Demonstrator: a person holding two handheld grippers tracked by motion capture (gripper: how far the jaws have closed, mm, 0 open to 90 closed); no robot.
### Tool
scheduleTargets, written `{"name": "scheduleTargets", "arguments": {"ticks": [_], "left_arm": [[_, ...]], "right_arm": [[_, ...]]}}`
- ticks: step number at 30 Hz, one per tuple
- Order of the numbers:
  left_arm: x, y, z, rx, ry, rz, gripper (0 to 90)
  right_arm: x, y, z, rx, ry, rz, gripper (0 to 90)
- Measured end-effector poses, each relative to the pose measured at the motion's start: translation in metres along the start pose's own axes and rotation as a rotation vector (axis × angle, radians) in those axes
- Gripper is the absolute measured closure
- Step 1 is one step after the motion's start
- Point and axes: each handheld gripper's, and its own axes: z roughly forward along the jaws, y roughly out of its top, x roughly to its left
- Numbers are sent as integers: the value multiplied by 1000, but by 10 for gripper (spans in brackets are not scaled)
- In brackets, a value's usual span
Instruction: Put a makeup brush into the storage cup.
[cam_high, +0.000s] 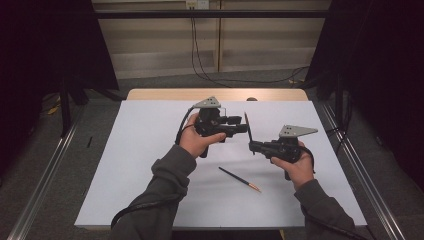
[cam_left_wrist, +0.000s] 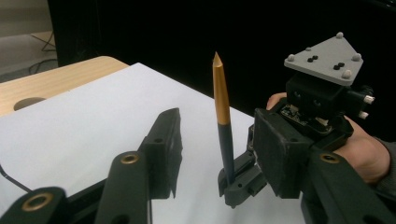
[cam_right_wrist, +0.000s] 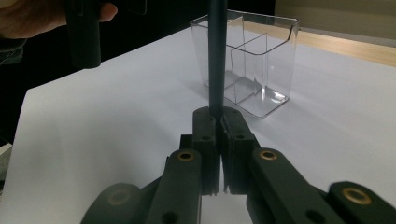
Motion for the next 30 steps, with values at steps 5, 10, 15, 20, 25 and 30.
{"name": "scheduleTargets", "arguments": {"ticks": [5,10,15,20,25,30], "left_arm": [[-1,-1,3,-5,4,-5,583],[-1,-2,4,-27,-1,-25,655],[-1,-4,5,-40,-18,-46,742],[-1,-3,6,-55,-28,-59,777],[-1,-3,6,-74,-27,-72,826],[-3,-3,7,-75,-27,-71,835]], "right_arm": [[2,1,2,4,8,-2,858],[2,1,2,4,7,1,858],[2,1,1,0,3,2,858],[3,2,3,8,7,-1,857],[5,4,4,2,13,2,857],[5,4,5,0,10,3,857]]}}
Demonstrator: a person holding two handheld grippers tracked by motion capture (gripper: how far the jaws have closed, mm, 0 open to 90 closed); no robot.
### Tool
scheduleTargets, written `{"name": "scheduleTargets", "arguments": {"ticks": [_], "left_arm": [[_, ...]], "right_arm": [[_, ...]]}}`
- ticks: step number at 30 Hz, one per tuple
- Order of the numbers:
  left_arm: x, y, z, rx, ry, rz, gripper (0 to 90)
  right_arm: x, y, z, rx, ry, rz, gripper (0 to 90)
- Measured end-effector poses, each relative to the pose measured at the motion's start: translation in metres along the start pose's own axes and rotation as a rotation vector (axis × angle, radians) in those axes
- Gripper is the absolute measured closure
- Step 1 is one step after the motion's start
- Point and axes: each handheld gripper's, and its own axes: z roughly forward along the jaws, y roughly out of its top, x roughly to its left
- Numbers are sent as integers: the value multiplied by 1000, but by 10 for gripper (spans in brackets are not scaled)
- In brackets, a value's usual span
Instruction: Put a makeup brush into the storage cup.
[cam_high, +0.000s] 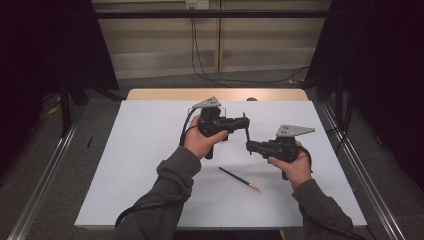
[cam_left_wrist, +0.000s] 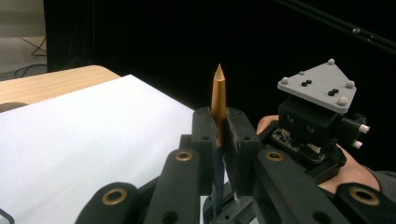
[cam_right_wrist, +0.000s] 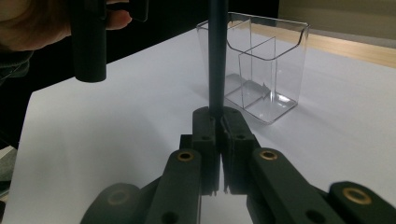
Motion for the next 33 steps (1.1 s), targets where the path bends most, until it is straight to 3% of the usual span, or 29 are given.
{"name": "scheduleTargets", "arguments": {"ticks": [25,33], "left_arm": [[-3,-2,4,-44,20,-9,839],[-3,-2,5,-38,16,-7,840]], "right_arm": [[3,0,4,-22,4,41,850],[3,-1,4,-24,5,49,843]]}}
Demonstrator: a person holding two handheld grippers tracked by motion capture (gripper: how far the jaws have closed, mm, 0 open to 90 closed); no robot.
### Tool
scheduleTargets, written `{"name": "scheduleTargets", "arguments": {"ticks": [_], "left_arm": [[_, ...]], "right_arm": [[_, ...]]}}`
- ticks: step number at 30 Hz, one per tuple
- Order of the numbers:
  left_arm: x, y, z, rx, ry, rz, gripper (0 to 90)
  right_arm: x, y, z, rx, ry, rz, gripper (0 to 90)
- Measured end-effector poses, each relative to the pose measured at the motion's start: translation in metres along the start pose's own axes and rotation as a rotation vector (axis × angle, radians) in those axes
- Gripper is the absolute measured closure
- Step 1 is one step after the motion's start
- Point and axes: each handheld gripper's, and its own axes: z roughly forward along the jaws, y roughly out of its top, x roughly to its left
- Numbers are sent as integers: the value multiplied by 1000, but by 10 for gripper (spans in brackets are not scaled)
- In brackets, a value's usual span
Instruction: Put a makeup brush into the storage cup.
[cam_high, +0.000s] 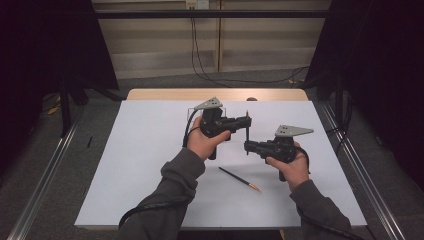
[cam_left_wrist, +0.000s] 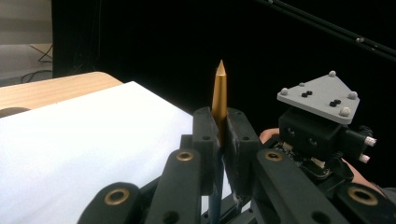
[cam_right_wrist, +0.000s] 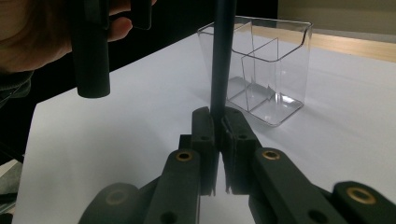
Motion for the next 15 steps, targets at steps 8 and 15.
{"name": "scheduleTargets", "arguments": {"ticks": [8,15], "left_arm": [[0,1,0,-5,4,6,840],[0,2,-1,-9,6,2,841]], "right_arm": [[3,1,3,-7,9,-10,760],[5,1,5,-10,19,-20,730]]}}
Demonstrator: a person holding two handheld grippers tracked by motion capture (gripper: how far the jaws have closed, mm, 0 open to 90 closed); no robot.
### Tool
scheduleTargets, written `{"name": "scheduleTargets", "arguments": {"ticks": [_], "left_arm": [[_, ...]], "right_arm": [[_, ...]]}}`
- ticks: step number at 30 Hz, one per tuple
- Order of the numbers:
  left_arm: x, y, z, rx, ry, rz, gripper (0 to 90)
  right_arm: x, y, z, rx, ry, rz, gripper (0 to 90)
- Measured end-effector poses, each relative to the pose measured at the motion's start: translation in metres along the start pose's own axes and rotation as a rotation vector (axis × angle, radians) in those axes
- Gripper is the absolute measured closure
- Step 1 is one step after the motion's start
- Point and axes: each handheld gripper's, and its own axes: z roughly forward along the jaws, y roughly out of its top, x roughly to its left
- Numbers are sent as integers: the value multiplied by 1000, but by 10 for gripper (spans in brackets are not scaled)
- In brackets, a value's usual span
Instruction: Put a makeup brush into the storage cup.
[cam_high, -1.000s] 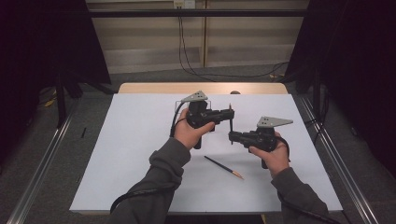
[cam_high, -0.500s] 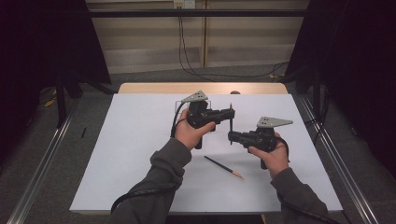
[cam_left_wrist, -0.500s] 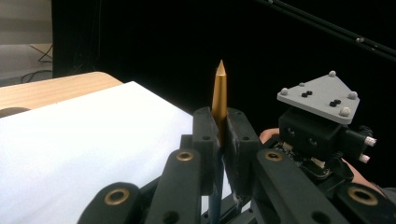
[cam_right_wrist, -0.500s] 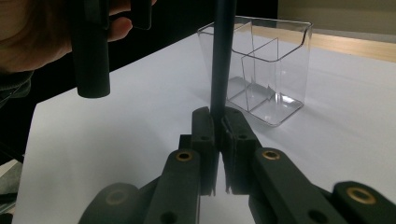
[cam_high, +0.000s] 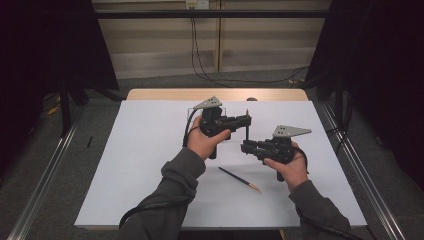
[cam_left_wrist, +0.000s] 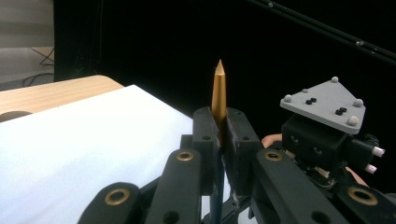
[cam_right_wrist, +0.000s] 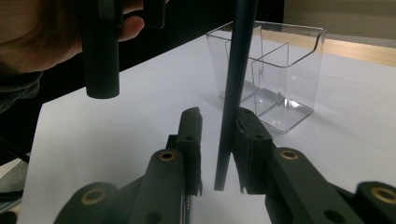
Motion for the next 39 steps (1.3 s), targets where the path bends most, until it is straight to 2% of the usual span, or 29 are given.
{"name": "scheduleTargets", "arguments": {"ticks": [3,6,9,14,24,32,39], "left_arm": [[0,0,0,3,-5,-3,841],[0,0,-2,-2,-3,-7,841],[1,2,-5,-8,-3,-8,841],[2,4,-10,-8,3,-5,840],[5,4,-18,-21,21,2,840],[6,4,-22,-16,35,8,840],[6,5,-26,-14,46,24,839]], "right_arm": [[0,0,0,0,-2,-6,694],[-1,0,0,-4,-18,-3,590],[-3,-1,0,-12,-31,-23,490],[-6,0,-2,-13,-48,-17,343],[-6,-1,-9,4,-70,-50,216],[-6,-4,-14,20,-119,-71,143],[-9,-8,-23,33,-159,-67,81]]}}
